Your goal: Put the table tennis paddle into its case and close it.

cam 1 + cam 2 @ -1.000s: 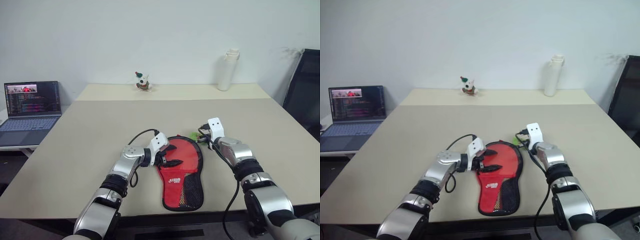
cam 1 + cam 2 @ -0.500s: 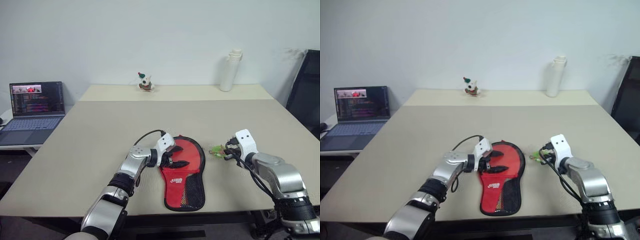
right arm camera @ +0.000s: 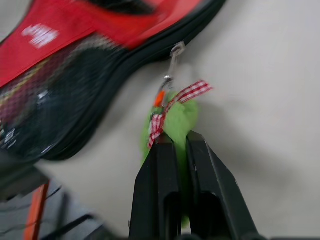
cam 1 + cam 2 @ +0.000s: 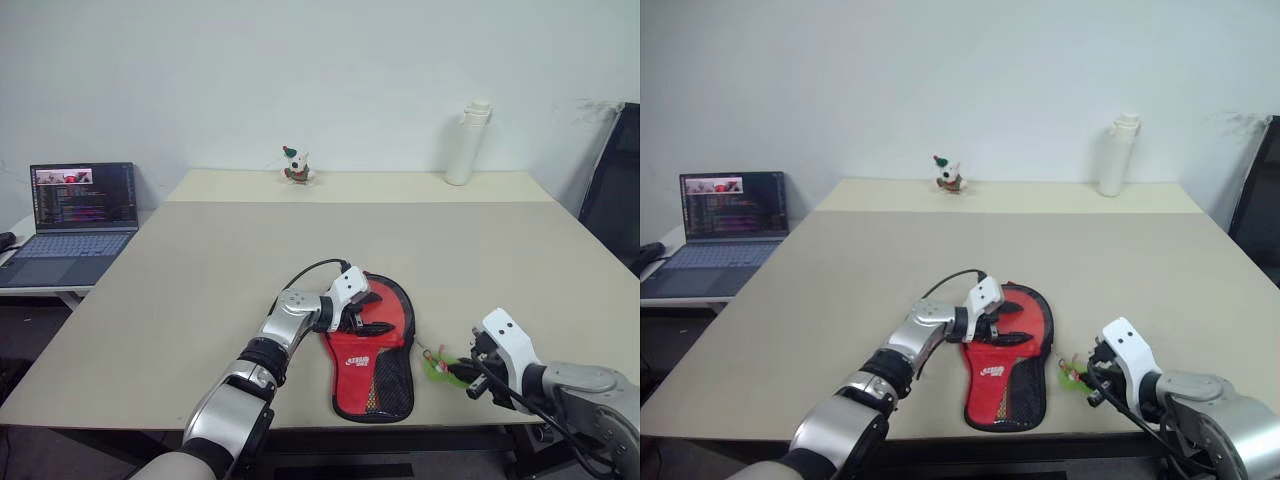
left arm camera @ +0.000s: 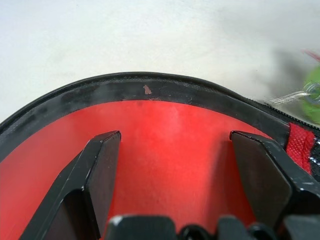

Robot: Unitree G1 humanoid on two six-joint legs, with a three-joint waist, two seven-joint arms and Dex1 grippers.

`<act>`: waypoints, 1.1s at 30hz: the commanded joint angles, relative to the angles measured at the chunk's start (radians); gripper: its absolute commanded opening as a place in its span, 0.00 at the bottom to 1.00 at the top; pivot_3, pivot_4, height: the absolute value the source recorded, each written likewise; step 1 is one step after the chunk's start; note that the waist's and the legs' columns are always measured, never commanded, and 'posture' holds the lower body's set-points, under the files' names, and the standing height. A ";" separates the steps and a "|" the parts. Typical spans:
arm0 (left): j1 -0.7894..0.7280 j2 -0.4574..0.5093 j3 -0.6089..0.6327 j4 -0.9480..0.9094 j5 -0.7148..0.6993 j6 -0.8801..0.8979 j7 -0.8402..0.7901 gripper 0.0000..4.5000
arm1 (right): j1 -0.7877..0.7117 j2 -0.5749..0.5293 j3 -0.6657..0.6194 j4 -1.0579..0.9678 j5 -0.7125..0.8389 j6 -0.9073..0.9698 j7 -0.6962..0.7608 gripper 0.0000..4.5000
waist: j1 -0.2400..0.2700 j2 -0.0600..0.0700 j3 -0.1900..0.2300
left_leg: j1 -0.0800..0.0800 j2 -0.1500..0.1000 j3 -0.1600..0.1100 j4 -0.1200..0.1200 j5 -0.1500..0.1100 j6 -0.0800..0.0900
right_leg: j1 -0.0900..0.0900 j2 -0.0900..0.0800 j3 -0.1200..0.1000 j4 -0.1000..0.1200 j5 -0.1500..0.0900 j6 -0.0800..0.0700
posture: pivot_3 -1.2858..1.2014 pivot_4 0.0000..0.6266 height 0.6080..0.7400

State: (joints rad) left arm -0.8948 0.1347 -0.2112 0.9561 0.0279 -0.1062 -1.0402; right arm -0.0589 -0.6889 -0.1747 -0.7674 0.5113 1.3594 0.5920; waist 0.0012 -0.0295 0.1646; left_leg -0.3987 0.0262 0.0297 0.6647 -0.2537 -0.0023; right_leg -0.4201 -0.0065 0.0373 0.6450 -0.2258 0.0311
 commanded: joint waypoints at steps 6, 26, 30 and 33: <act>0.022 -0.011 -0.035 0.044 0.047 0.002 0.013 0.85 | 0.158 -0.128 -0.038 -0.097 0.127 -0.049 0.123 0.01 | 0.008 0.000 -0.001 | -0.001 -0.001 -0.001 0.000 0.000 0.000 | 0.000 0.000 -0.001 -0.001 -0.001 0.001 | 0.52 0.24 1.00; 0.007 -0.032 -0.035 0.059 0.059 0.005 0.069 0.85 | 0.305 -0.237 0.052 -0.278 0.375 -0.187 0.196 0.01 | 0.006 -0.001 -0.003 | 0.004 -0.001 -0.002 0.000 0.000 0.000 | 0.005 -0.001 -0.002 -0.001 -0.001 0.001 | 0.52 0.24 1.00; 0.004 -0.036 -0.034 0.058 0.060 0.006 0.077 0.85 | 0.304 -0.260 0.081 -0.280 0.422 -0.232 0.164 0.01 | 0.006 -0.002 -0.003 | 0.004 -0.001 -0.001 0.000 0.000 0.000 | 0.005 -0.001 -0.002 -0.001 -0.001 0.001 | 0.52 0.24 1.00; 0.005 -0.041 -0.033 0.053 0.058 0.010 0.081 0.85 | 0.290 -0.285 0.097 -0.280 0.462 -0.262 0.135 0.01 | 0.006 -0.002 -0.003 | 0.004 -0.001 -0.002 0.000 0.000 0.000 | 0.006 -0.001 -0.002 -0.001 -0.001 0.001 | 0.52 0.24 1.00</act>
State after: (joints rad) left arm -0.9057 0.1053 -0.2195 0.9800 0.0557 -0.1156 -0.9703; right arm 0.2281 -0.9583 -0.0987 -1.0059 0.9051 1.1147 0.7218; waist 0.0074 -0.0314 0.1620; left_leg -0.3945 0.0255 0.0280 0.6647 -0.2540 -0.0021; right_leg -0.4146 -0.0079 0.0353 0.6434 -0.2270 0.0323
